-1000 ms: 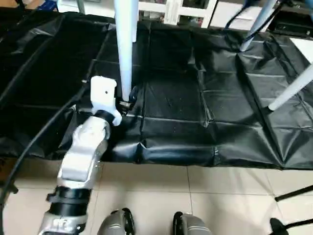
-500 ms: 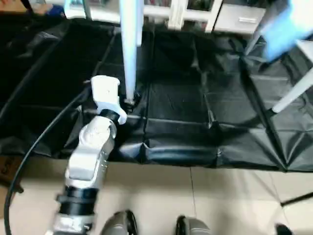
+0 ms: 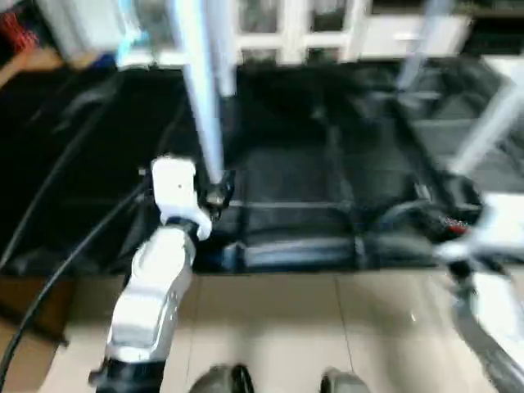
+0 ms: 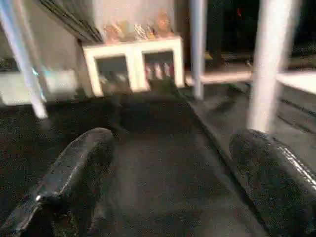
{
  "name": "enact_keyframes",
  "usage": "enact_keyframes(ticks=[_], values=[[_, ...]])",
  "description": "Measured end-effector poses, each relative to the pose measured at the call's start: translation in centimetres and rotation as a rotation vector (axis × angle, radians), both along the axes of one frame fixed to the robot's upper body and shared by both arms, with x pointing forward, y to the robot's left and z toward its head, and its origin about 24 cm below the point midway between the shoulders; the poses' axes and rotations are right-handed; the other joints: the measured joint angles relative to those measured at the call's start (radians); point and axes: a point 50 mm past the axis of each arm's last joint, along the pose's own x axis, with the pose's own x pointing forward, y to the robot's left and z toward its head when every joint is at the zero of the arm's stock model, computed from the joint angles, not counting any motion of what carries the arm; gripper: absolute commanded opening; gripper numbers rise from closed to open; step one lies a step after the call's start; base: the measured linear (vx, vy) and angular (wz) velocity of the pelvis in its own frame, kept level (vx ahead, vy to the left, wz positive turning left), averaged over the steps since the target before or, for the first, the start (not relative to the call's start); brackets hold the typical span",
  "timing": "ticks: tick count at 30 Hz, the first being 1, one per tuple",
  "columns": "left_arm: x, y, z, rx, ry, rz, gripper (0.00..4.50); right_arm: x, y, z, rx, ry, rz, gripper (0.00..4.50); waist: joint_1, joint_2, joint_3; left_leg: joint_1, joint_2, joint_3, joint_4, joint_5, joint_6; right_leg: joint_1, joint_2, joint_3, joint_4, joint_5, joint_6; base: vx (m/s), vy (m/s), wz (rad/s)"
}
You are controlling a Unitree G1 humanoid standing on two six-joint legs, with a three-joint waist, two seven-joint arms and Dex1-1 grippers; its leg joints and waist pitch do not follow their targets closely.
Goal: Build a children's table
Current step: Flip table
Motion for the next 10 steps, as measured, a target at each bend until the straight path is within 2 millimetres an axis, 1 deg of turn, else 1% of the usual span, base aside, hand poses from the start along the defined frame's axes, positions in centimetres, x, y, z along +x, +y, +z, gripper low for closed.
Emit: enact_keyframes(ticks=[1,2,3,4,5,6,7,8,9,10], values=[[-0.1,-0.1,0.0,-0.007,-0.002,-0.005,3.49,0.0,-0.5,0.3,-0.006,0.018,-0.028,4.16,0.002,-0.003,0.003,-0.006,-0.013,-0.024,0.036,-0.021,-0.025,-0.016,-0.006,0.006,-0.004,-0.002,0.008,0.01,-0.085,0.03],[-0.7,0.0,-0.6,-0.013,0.014,-0.002,3.49,0.0,-0.9,1.0,-0.023,0.017,-0.053,4.16,0.008,0.021,0.0,-0.003,-0.034,-0.129,0.135,-0.044,-0.044,-0.012,-0.008,0.002,-0.007,-0.003,0.008,0.152,-0.056,-0.31],[-0.8,0.1,-1.0,-0.014,0.029,-0.001,3.49,-0.2,-1.0,1.5,-0.031,0.006,-0.067,4.16,-0.006,0.037,0.0,0.02,-0.045,-0.175,0.147,-0.086,-0.058,-0.008,-0.009,-0.007,-0.012,-0.003,0.009,0.116,0.039,-0.23],[-0.9,0.0,-1.0,-0.009,0.03,-0.003,3.49,-0.4,-1.1,1.6,-0.035,0.013,-0.081,4.16,-0.028,0.045,-0.002,0.034,-0.043,-0.184,0.124,-0.118,-0.072,-0.007,-0.013,-0.021,-0.017,-0.003,0.008,0.116,0.039,-0.23],[-1.2,-0.3,-1.5,-0.007,0.046,-0.018,3.49,-1.0,-1.3,1.3,-0.058,0.052,-0.095,4.16,-0.049,0.047,-0.005,0.033,-0.039,-0.179,0.107,-0.112,-0.07,-0.005,0.001,-0.01,-0.038,0.002,0.0,0.0,0.0,0.0],[-1.6,-0.3,-2.0,-0.005,0.065,-0.019,3.49,-1.2,-1.2,1.3,-0.065,0.067,-0.101,4.16,-0.061,0.051,-0.007,0.034,-0.037,-0.181,0.101,-0.111,-0.069,0.003,0.007,-0.008,-0.057,0.018,-0.017,-0.068,0.018,0.05],[-1.9,-0.2,-2.5,-0.001,0.084,-0.016,3.49,-1.3,-1.1,1.6,-0.065,0.06,-0.103,4.16,-0.075,0.051,-0.008,0.034,-0.033,-0.181,0.1,-0.111,-0.068,0.009,0.007,-0.014,-0.07,0.031,-0.02,-0.068,0.018,0.05],[-2.0,-0.1,-2.8,0.011,0.091,-0.014,3.49,-1.4,-1.0,1.8,-0.061,0.052,-0.104,4.16,-0.083,0.046,-0.006,0.034,-0.031,-0.181,0.1,-0.111,-0.068,0.011,0.007,-0.017,-0.075,0.039,-0.018,0.0,0.0,0.0],[-2.2,0.1,-3.0,0.031,0.097,-0.008,3.49,-1.4,-0.8,2.0,-0.053,0.04,-0.106,4.16,-0.1,0.036,-0.003,0.037,-0.029,-0.181,0.1,-0.112,-0.069,0.015,0.007,-0.021,-0.079,0.042,-0.012,0.0,0.0,0.0],[-2.2,0.1,-3.0,0.037,0.099,-0.006,3.49,-1.5,-0.7,2.0,-0.043,0.038,-0.107,4.16,-0.106,0.03,-0.004,0.037,-0.028,-0.181,0.096,-0.112,-0.069,0.015,0.006,-0.023,-0.083,0.042,-0.012,0.0,0.0,0.0]])
